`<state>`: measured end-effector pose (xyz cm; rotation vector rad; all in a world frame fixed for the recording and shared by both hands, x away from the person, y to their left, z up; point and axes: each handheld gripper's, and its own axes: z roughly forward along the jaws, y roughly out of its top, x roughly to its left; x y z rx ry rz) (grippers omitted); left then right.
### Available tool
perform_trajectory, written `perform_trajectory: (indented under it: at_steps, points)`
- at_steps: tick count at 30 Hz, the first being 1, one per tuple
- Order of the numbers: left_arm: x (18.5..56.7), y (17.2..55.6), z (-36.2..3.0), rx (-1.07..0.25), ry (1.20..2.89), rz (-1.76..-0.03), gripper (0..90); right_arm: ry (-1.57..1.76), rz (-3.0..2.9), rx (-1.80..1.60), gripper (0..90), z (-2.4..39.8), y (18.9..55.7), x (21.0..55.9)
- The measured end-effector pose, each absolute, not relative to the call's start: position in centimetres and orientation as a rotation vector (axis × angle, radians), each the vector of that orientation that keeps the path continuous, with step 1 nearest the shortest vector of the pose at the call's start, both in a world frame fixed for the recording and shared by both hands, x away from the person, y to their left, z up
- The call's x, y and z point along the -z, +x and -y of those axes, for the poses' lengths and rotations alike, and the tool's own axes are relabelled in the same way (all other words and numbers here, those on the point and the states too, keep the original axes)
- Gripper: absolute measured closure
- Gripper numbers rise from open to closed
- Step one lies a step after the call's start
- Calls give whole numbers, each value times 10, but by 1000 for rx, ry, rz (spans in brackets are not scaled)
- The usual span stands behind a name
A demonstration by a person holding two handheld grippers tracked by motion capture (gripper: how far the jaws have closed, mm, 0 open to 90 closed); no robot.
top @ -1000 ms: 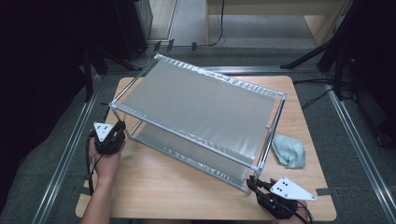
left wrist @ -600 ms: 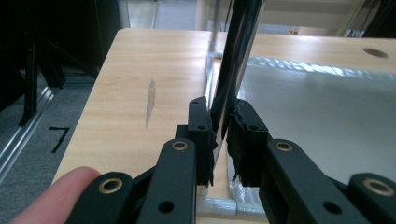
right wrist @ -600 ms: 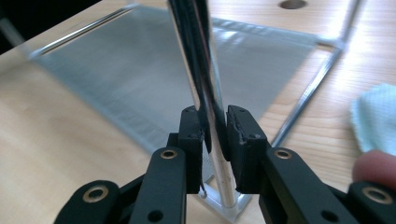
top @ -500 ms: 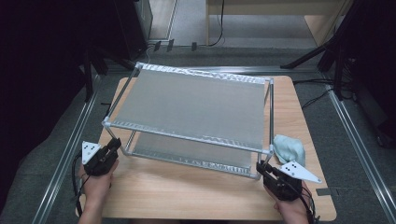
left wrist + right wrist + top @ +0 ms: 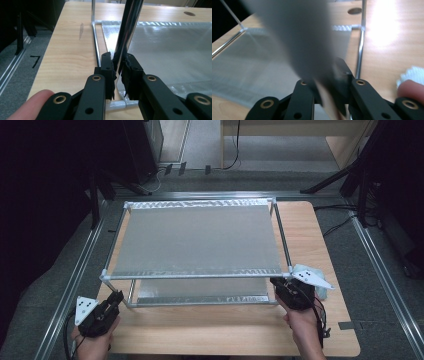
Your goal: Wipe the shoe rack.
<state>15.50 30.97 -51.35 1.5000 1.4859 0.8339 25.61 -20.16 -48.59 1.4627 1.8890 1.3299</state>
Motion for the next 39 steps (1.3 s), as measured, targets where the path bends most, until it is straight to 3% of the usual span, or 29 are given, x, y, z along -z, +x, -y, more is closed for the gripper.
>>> perform_trajectory:
  at_steps: [2, 3, 7, 8, 10, 14, 16, 19, 20, 22, 30, 37, 39]
  points:
    - [516, 146, -308, -852, 1480, -1488, 809, 1449, -1877, -1324, 804, 200, 258, 487]
    - [519, 138, -308, -860, 1473, -1461, 810, 1422, -1850, -1371, 868, 203, 261, 493]
    - [522, 129, -307, -868, 1525, -1370, 809, 1399, -1884, -1357, 866, 209, 269, 496]
    - [522, 125, -307, -859, 1522, -1345, 798, 1415, -1846, -1385, 683, 214, 271, 496]
    - [523, 123, -308, -849, 1491, -1346, 772, 1395, -1825, -1400, 561, 218, 270, 494]
    - [522, 123, -311, -846, 1481, -1339, 744, 1365, -1797, -1400, 470, 228, 256, 490]
    - [522, 124, -311, -844, 1483, -1334, 749, 1363, -1783, -1407, 496, 232, 248, 490]
    - [520, 126, -309, -831, 1490, -1321, 785, 1345, -1777, -1406, 661, 234, 239, 489]
    - [520, 126, -307, -820, 1497, -1310, 793, 1332, -1777, -1396, 758, 233, 237, 488]
    - [520, 127, -303, -831, 1499, -1320, 809, 1318, -1757, -1321, 797, 227, 235, 486]
    - [522, 126, -300, -769, 1523, -1259, 811, 1293, -1720, -1326, 799, 227, 271, 491]
    - [523, 123, -299, -737, 1541, -1212, 808, 1299, -1724, -1301, 799, 233, 272, 489]
    - [522, 123, -297, -737, 1531, -1225, 806, 1289, -1734, -1364, 684, 244, 264, 490]
